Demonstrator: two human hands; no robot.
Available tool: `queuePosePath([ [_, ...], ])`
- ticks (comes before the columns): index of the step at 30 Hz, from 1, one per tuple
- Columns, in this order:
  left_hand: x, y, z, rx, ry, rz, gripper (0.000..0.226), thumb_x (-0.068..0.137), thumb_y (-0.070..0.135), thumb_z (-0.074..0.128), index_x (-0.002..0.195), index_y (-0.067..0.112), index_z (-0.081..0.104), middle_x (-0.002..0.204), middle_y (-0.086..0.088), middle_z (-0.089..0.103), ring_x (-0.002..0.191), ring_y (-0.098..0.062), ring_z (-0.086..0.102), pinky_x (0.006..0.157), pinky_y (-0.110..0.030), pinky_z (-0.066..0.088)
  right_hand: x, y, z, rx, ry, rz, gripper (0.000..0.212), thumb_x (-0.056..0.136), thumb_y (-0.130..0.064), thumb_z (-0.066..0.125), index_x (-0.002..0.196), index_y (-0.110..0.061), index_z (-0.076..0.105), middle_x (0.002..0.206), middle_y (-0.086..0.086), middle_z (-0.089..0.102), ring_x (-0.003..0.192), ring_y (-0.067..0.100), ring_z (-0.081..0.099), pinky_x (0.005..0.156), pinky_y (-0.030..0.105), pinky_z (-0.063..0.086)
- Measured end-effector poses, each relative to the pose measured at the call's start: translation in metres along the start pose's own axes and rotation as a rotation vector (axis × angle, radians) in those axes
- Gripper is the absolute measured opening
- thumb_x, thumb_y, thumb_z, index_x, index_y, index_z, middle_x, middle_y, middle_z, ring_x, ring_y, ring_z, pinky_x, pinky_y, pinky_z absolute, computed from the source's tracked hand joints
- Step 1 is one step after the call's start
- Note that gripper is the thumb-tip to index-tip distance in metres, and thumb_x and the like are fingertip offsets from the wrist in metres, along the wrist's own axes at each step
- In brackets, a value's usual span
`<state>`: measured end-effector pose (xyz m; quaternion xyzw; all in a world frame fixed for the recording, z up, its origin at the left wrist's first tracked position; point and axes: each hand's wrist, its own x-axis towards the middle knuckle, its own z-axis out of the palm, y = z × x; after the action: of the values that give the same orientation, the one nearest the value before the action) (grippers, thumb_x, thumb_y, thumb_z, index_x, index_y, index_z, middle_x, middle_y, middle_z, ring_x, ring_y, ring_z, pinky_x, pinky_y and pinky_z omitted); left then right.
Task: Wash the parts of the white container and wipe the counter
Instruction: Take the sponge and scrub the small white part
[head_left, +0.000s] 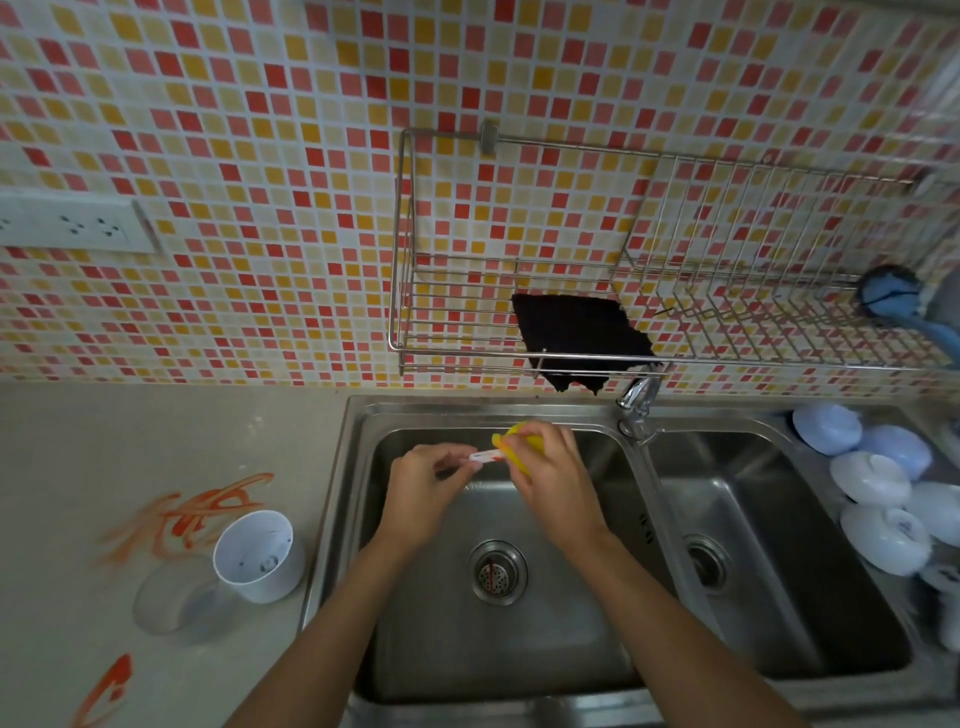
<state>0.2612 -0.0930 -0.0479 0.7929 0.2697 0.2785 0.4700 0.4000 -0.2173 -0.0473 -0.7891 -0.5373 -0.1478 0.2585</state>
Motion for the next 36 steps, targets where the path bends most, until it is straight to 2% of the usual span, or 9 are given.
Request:
queuePosePath([
  [7,0.001,-0.004,0.007,-0.065,0.062,-0.036,0.013,0.080,0.015,0.077,0.093,0.018,0.077,0.086,0.007,0.074,0.081,-0.003,0.069,0.076,-0.024,0.056,-0.012,-0.031,0.013,0.070,0.039,0.017,0.049,0.077,-0.003,0.071,0.124,-0.015,0.064,0.115,0.007,0.059,0.103,0.024,0.053,0.089,0.032,0.051],
  [11,0.001,-0.005,0.009,-0.110,0.082,-0.097,0.016,0.080,0.015,0.077,0.096,0.016,0.077,0.087,0.000,0.074,0.079,-0.004,0.070,0.076,-0.022,0.056,-0.017,-0.015,0.012,0.125,0.074,0.183,0.049,0.079,-0.003,0.073,0.125,-0.016,0.064,0.117,0.005,0.058,0.105,0.022,0.053,0.087,0.035,0.053],
  [16,0.001,-0.006,0.011,-0.212,0.035,-0.111,0.013,0.081,0.012,0.076,0.093,0.013,0.077,0.084,0.003,0.076,0.083,-0.015,0.072,0.079,-0.034,0.057,-0.020,-0.031,0.009,0.154,0.076,0.046,0.051,0.079,-0.001,0.072,0.127,-0.016,0.063,0.117,0.004,0.058,0.106,0.020,0.052,0.091,0.029,0.049],
  [19,-0.001,-0.003,0.012,-0.244,0.071,-0.144,0.012,0.081,0.013,0.077,0.093,0.015,0.077,0.081,0.002,0.076,0.080,-0.016,0.072,0.078,-0.032,0.057,-0.020,-0.017,0.007,0.131,0.103,0.191,0.050,0.080,-0.005,0.074,0.127,-0.017,0.063,0.116,0.003,0.058,0.106,0.019,0.051,0.085,0.033,0.053],
  [24,-0.002,0.002,0.012,-0.362,0.076,-0.175,0.011,0.082,0.008,0.074,0.093,0.008,0.076,0.081,-0.005,0.076,0.082,-0.023,0.072,0.078,-0.031,0.058,-0.028,-0.035,0.008,0.117,0.098,0.061,0.051,0.077,-0.002,0.074,0.126,-0.015,0.064,0.117,0.005,0.059,0.104,0.021,0.051,0.089,0.027,0.048],
  [28,-0.003,0.003,0.015,-0.363,0.118,-0.248,0.008,0.081,0.012,0.077,0.088,0.010,0.076,0.076,-0.005,0.075,0.074,-0.014,0.069,0.073,-0.027,0.055,-0.029,-0.025,0.009,0.091,0.150,0.179,0.051,0.077,-0.005,0.077,0.125,-0.018,0.065,0.116,0.004,0.059,0.103,0.021,0.053,0.086,0.028,0.051],
  [31,-0.001,0.001,0.013,-0.363,0.094,-0.257,0.007,0.081,0.013,0.077,0.086,0.010,0.077,0.077,-0.008,0.075,0.073,-0.013,0.068,0.073,-0.027,0.053,-0.030,-0.025,0.008,0.044,0.111,0.094,0.047,0.078,-0.006,0.075,0.123,-0.017,0.065,0.119,0.007,0.060,0.101,0.025,0.055,0.087,0.032,0.051],
  [33,0.001,0.001,0.009,-0.376,0.049,-0.270,0.007,0.081,0.012,0.076,0.086,0.008,0.076,0.079,-0.011,0.074,0.072,-0.013,0.066,0.074,-0.026,0.052,-0.025,-0.018,0.006,0.021,0.081,0.139,0.045,0.079,-0.010,0.075,0.122,-0.018,0.065,0.123,0.007,0.059,0.105,0.025,0.053,0.090,0.033,0.048],
  [36,0.008,0.004,0.003,-0.401,-0.029,-0.270,0.006,0.081,0.009,0.075,0.087,0.007,0.076,0.081,-0.010,0.075,0.077,-0.015,0.068,0.080,-0.027,0.053,-0.017,-0.006,0.001,0.047,0.044,0.212,0.039,0.077,-0.013,0.077,0.114,-0.021,0.070,0.110,0.000,0.066,0.094,0.022,0.055,0.080,0.032,0.052],
])
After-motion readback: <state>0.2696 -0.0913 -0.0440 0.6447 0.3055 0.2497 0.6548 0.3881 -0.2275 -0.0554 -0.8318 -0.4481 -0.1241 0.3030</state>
